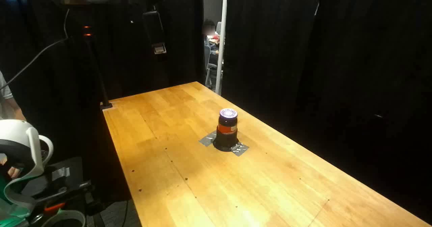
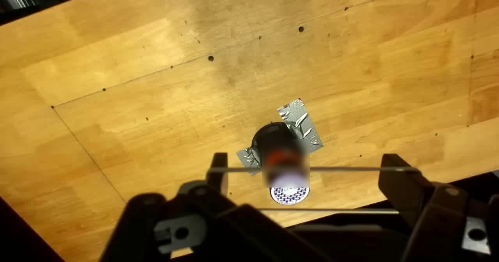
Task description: Put the band over the brown cup
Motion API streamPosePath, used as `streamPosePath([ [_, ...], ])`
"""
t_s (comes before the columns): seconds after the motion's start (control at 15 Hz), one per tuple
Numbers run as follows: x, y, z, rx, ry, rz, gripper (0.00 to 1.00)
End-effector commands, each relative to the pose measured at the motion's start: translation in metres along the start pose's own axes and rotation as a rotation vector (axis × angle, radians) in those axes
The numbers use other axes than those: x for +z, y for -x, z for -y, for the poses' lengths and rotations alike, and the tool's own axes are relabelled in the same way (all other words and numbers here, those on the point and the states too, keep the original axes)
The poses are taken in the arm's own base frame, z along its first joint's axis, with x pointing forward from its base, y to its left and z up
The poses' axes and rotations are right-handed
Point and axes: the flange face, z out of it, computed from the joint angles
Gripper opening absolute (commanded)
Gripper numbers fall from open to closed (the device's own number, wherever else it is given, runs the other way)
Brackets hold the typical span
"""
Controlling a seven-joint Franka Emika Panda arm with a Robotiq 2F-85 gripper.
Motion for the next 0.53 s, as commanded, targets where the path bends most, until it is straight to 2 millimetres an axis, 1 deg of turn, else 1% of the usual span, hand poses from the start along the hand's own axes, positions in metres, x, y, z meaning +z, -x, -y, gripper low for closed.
streamPosePath([
  [0.0,-0.0026,-0.001,0.0005,0.0,-0.001,-0.003,1.0],
  [0.13,-0.0059,-0.0016,0.001,-0.001,-0.004,-0.01,1.0],
  [0.47,-0.0062,-0.0018,0.0011,-0.001,-0.004,-0.01,1.0],
])
